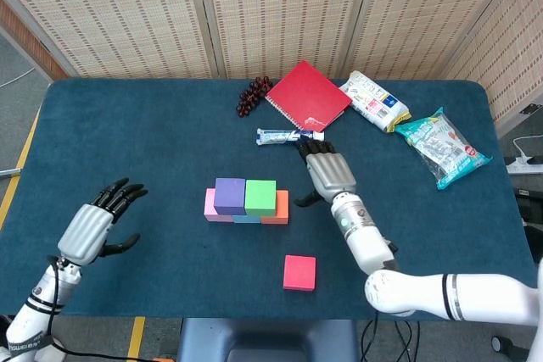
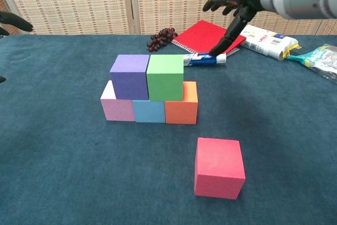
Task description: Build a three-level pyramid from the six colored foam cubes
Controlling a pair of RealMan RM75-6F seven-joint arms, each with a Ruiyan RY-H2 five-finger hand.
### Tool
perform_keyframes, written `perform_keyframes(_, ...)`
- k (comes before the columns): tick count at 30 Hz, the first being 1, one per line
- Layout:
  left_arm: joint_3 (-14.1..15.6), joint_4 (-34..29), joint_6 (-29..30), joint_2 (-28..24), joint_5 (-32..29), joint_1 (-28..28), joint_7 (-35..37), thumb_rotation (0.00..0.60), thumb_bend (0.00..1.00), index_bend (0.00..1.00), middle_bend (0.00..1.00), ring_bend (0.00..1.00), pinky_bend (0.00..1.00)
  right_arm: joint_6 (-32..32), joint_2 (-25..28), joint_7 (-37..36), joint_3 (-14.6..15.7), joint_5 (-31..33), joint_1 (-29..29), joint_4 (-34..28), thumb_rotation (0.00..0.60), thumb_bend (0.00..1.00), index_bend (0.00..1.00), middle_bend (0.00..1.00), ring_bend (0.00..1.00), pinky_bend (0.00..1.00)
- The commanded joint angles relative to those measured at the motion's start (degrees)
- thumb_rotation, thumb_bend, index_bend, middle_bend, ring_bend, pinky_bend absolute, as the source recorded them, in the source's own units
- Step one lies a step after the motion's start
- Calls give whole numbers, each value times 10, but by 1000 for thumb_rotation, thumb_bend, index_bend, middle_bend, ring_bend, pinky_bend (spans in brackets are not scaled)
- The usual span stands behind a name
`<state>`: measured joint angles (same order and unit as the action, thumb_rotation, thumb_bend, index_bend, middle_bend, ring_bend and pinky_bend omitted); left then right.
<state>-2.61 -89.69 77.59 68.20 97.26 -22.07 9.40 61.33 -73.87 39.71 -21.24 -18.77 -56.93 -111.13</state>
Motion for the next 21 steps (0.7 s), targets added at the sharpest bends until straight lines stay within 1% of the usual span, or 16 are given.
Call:
perform_keyframes(1,21,-12,-8,-4,62,-29,16,600,278,203,190,122,248,-25,46,-59,8,-54,43,-12,600,194,0,89,0,0)
perform_keyframes(4,31,-25,-36,-2,96,-57,14,600,277,230,229,180,314,-30,73,-102,13,-93,73,-15,600,193,0,87,0,0)
perform_keyframes(7,34,-41,-79,9,116,-90,-7,600,277,240,244,198,332,-38,101,-153,19,-138,107,-14,600,193,0,84,0,0)
perform_keyframes(10,33,-59,-122,28,118,-120,-17,600,277,247,256,210,347,-44,120,-204,25,-180,139,-3,600,193,0,83,0,0)
perform_keyframes(13,31,-75,-180,54,106,-156,-18,600,278,243,254,211,341,-56,133,-257,34,-218,168,19,600,194,0,83,0,0)
perform_keyframes(17,18,-76,-250,93,75,-195,-37,600,284,202,231,198,309,-75,139,-316,39,-251,192,51,600,193,0,83,0,0)
perform_keyframes(19,11,-77,-281,111,54,-212,-44,600,287,146,192,155,295,-83,140,-336,43,-264,199,66,600,193,0,83,0,0)
perform_keyframes(21,3,-74,-313,131,30,-229,-50,600,291,86,140,96,258,-90,138,-355,45,-276,205,83,600,194,0,83,0,0)
